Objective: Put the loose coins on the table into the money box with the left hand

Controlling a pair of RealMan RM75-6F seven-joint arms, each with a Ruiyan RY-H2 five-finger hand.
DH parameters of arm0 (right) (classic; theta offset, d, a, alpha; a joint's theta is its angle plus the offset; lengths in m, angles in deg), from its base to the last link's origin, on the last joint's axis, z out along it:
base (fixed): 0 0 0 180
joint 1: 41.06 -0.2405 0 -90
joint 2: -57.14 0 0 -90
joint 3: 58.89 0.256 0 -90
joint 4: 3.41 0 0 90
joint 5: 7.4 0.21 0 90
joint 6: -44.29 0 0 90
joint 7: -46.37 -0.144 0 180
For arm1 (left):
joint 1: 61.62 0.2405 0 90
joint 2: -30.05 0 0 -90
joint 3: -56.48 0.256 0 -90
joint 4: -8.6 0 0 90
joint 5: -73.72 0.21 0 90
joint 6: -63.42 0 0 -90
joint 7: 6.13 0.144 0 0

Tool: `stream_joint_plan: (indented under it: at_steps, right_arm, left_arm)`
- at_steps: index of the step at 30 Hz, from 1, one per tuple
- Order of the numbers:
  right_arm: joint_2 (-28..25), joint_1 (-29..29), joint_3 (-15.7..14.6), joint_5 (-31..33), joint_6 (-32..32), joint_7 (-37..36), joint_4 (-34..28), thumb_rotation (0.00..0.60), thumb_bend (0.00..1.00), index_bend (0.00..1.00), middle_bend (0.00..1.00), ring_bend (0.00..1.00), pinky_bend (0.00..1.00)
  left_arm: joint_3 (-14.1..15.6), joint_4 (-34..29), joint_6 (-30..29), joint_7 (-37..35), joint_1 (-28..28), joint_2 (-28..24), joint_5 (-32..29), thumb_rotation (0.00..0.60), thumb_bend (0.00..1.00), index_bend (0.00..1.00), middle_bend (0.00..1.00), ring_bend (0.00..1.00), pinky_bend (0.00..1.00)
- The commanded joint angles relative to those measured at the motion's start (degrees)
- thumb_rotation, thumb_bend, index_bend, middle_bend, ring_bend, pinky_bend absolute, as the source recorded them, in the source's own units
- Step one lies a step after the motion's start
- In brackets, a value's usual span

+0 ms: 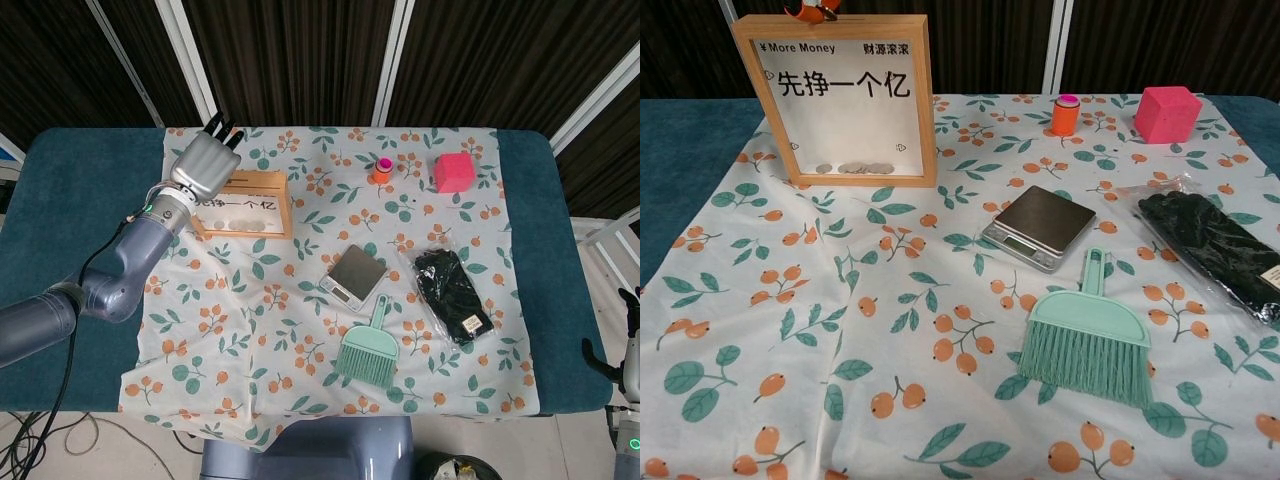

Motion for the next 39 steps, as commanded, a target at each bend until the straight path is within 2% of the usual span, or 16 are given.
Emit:
stream_joint_plan:
  at_steps: [1,12,24,35,39]
  right_arm:
    - [0.02,0.00,-0.01,-0.02,0.01,-0.02,0.03,0.600,0.39,0.14,0.07,0.06,0.00]
    - [0.01,0.00,-0.08,-0.16,0.06,-0.04,0.08,0.600,0.39,0.14,0.07,0.06,0.00]
    - [-0.01,-0.02,-0.06,-0.09,0.09,-0.01,0.04,0.600,0.39,0.14,0.07,0.06,0.00]
    - [-0.04,-0.11,-0.03,-0.01,0.33,-0.10,0.07,0.600,0.39,0.14,0.07,0.06,0.00]
    - [-0.03,-0.19,-0.03,-0.17,0.39,-0.15,0.37,0.600,0.39,0.14,0.07,0.06,0.00]
  left_arm:
    - [0.09,-0.31,-0.03,-0.01,-0.14,-0.07,-0.55,0.600,0.35,0.55,0.11,0.00,0.00]
    - [0.69,-1.59,-0.69,0.88,-1.23,-0.38,-3.67,0.600,0.35,0.55,0.11,0.00,0.00]
    - [1.80,-2.42,-2.03,2.75,-2.37,-0.67,-5.42,0.600,0.35,0.42,0.10,0.00,0.00]
    - [-2.26,-9.70,-8.79,-3.28,0.14,-6.43,0.59,0.600,0.35,0.38,0.10,0.00,0.00]
    - [-3.82,-18.17,-18.45,-11.80,7.59,-11.84,7.57,0.600,0.35,0.34,0.10,0.00,0.00]
